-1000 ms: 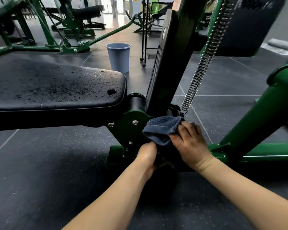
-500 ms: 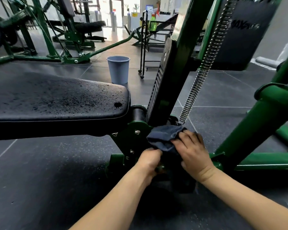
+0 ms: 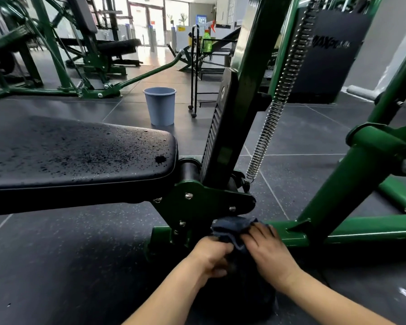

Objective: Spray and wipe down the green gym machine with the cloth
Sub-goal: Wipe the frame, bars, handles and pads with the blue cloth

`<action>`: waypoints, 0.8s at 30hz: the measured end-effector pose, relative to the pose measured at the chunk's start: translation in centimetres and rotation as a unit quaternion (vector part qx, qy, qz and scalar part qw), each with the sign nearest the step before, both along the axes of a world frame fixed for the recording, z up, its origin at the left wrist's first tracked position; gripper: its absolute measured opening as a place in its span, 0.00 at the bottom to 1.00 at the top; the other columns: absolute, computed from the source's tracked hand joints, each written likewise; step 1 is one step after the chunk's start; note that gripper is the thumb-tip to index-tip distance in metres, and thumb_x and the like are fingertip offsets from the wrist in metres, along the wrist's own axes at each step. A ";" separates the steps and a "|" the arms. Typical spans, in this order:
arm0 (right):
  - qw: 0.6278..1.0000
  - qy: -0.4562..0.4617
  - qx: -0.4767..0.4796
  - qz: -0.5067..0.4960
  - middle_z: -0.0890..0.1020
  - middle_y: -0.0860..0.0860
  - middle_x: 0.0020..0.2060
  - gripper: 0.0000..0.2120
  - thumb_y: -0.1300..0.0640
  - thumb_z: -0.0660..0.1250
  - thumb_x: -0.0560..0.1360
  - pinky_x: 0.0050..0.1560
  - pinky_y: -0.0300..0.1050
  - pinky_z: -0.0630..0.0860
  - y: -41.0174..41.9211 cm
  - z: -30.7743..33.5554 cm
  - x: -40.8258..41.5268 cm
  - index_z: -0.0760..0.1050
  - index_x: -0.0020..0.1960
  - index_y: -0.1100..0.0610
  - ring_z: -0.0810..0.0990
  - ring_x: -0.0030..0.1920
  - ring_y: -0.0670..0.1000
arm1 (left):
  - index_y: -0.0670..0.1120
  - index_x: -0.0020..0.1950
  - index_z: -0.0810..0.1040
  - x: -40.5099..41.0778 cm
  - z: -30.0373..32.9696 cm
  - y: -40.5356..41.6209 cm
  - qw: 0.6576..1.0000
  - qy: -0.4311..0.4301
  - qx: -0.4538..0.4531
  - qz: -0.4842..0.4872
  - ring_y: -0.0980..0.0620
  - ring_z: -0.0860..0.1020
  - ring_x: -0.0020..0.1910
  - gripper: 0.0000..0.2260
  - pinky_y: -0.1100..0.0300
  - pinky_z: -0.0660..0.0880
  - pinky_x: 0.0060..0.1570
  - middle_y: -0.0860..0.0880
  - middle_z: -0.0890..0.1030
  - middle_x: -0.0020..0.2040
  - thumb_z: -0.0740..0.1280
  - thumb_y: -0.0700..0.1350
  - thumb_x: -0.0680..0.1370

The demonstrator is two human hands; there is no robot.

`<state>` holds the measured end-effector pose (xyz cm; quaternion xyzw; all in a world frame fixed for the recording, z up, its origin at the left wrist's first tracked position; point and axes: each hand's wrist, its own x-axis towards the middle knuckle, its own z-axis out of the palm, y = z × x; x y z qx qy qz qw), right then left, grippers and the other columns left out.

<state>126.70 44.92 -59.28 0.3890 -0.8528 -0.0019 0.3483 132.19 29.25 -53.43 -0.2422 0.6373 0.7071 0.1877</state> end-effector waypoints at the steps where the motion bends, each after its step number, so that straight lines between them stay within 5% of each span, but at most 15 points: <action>1: 1.000 0.008 -0.020 0.007 0.77 0.55 0.48 0.18 0.59 0.54 0.65 0.52 0.51 0.66 0.0 1.2 -0.2 0.67 0.54 0.55 0.70 0.52 0.57 | 0.47 0.43 0.76 -0.3 0.1 0.0 0.999 0.023 0.024 0.024 0.56 0.75 0.27 0.09 0.64 0.72 0.27 0.48 0.77 0.35 0.62 0.34 0.78; 5: 0.993 0.051 -0.105 -0.010 0.69 0.55 0.52 0.21 0.60 0.53 0.64 0.54 0.54 0.65 -1.2 5.0 -1.3 0.68 0.56 0.55 0.69 0.54 0.59 | 0.43 0.42 0.79 -2.1 1.5 0.6 0.977 0.064 0.154 0.132 0.52 0.77 0.26 0.09 0.62 0.73 0.31 0.47 0.80 0.31 0.62 0.36 0.78; 8: 0.991 0.097 -0.085 -0.031 0.72 0.56 0.50 0.18 0.60 0.54 0.67 0.52 0.55 0.73 -2.1 4.2 -2.7 0.69 0.56 0.55 0.69 0.53 0.60 | 0.43 0.43 0.78 -3.0 1.5 1.5 0.973 0.042 0.166 0.157 0.50 0.77 0.26 0.07 0.62 0.74 0.31 0.46 0.79 0.31 0.62 0.38 0.78; 10: 0.991 0.114 -0.054 -0.034 0.79 0.57 0.47 0.15 0.60 0.56 0.68 0.52 0.55 0.70 -2.4 3.4 -3.0 0.75 0.52 0.56 0.69 0.52 0.60 | 0.44 0.45 0.77 -2.9 1.3 1.7 0.977 0.018 0.151 0.149 0.48 0.77 0.30 0.07 0.59 0.74 0.34 0.45 0.79 0.33 0.60 0.39 0.79; 13: 0.992 0.121 0.000 -0.045 0.83 0.58 0.41 0.16 0.59 0.57 0.68 0.51 0.54 0.64 -2.5 2.8 -3.0 0.82 0.44 0.57 0.70 0.51 0.59 | 0.43 0.50 0.78 -3.0 0.9 1.0 0.986 -0.009 0.109 0.124 0.46 0.77 0.35 0.07 0.57 0.74 0.35 0.44 0.79 0.37 0.60 0.39 0.80; 17: 0.996 0.048 0.015 -0.070 0.82 0.55 0.39 0.11 0.56 0.66 0.63 0.49 0.54 0.72 -2.8 3.6 -1.7 0.81 0.43 0.55 0.74 0.49 0.59 | 0.35 0.62 0.75 -3.3 1.3 0.3 0.995 0.012 -0.005 0.101 0.41 0.79 0.49 0.13 0.54 0.75 0.46 0.39 0.80 0.50 0.58 0.39 0.81; 20: 0.995 -0.017 -0.087 -0.047 0.78 0.53 0.45 0.21 0.56 0.63 0.58 0.48 0.52 0.76 -2.8 5.5 -0.5 0.74 0.52 0.54 0.76 0.48 0.58 | 0.34 0.67 0.72 -2.8 3.0 0.5 0.983 0.068 -0.163 0.050 0.39 0.74 0.64 0.17 0.53 0.70 0.60 0.36 0.75 0.65 0.55 0.41 0.83; 24: 0.972 -0.028 -0.232 0.017 0.79 0.57 0.50 0.22 0.58 0.58 0.66 0.54 0.51 0.68 -3.7 12.1 -0.3 0.69 0.60 0.53 0.71 0.53 0.57 | 0.39 0.56 0.78 -1.9 7.8 -0.2 0.946 0.191 -0.246 0.095 0.43 0.75 0.62 0.18 0.56 0.67 0.51 0.39 0.79 0.60 0.54 0.50 0.83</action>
